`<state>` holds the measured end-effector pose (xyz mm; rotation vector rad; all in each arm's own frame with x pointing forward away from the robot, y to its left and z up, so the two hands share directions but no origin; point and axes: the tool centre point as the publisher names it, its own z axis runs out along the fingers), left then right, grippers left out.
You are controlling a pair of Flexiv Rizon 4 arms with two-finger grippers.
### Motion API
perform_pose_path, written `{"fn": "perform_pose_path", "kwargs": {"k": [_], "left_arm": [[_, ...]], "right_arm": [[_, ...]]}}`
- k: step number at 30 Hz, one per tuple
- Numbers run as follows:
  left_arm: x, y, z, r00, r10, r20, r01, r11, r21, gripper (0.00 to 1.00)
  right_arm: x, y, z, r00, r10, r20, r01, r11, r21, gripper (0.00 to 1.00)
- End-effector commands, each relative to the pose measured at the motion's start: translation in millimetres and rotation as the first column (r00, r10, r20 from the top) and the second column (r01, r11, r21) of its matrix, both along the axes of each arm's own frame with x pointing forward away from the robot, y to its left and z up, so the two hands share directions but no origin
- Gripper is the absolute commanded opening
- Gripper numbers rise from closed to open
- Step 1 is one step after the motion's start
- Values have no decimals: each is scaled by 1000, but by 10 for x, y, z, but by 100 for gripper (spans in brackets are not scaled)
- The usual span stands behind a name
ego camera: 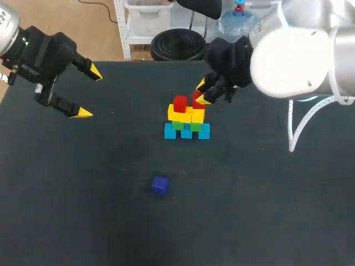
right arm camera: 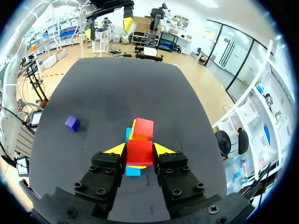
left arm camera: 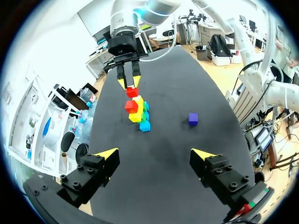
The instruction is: Place the blue cubes, place green cubes on the blue cubes, place the yellow cubes on the green cubes, then place the red cubes on the yellow cubes, and place purple cube on the red cubes.
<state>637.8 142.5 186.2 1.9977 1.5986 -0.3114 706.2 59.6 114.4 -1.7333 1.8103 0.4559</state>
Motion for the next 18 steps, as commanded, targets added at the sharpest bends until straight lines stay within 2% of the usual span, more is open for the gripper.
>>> {"fn": "perform_pose_path", "kwargs": {"k": [1, 18], "left_arm": [[-5, 12, -5, 1000, -3, 3, 3, 1000, -3, 100], [-5, 12, -5, 1000, -3, 3, 3, 1000, -3, 100]], "right_arm": [[-22, 45, -4, 1000, -3, 3, 3, 1000, -2, 0], [27, 101, -66, 1000, -13, 0, 13, 1000, 10, 0]]}}
